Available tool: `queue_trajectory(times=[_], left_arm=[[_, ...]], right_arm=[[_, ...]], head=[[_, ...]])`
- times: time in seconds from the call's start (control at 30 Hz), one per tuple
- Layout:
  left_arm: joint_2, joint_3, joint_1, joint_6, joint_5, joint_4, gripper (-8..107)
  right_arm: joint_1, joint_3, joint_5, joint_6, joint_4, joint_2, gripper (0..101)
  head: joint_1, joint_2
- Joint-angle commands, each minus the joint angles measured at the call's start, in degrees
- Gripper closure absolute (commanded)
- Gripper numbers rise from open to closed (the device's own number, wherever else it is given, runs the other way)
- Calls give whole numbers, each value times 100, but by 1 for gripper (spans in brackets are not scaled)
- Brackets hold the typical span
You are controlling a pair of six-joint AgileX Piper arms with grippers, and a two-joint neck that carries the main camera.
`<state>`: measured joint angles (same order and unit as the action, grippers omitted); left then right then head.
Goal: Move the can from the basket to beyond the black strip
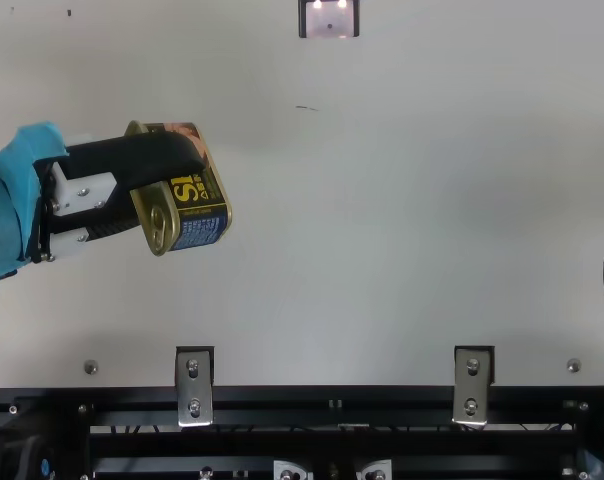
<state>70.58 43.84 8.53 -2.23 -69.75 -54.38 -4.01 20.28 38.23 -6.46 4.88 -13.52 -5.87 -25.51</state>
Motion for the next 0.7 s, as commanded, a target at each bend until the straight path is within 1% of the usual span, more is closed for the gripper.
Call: queue_trajectory(times=[0.0, 0.13, 0.27, 0.67], left_arm=[[0, 0, 0, 0, 0, 0, 89], [0, 0, 0, 0, 0, 0, 89], [0, 0, 0, 0, 0, 0, 89], [0, 0, 0, 0, 0, 0, 89]], right_arm=[[0, 0, 0, 0, 0, 0, 0], [0, 0, 0, 0, 0, 0, 0], [0, 0, 0, 0, 0, 0, 0], [0, 0, 0, 0, 0, 0, 0]], head=[[125, -124], [427, -122], [627, -84], [627, -84]])
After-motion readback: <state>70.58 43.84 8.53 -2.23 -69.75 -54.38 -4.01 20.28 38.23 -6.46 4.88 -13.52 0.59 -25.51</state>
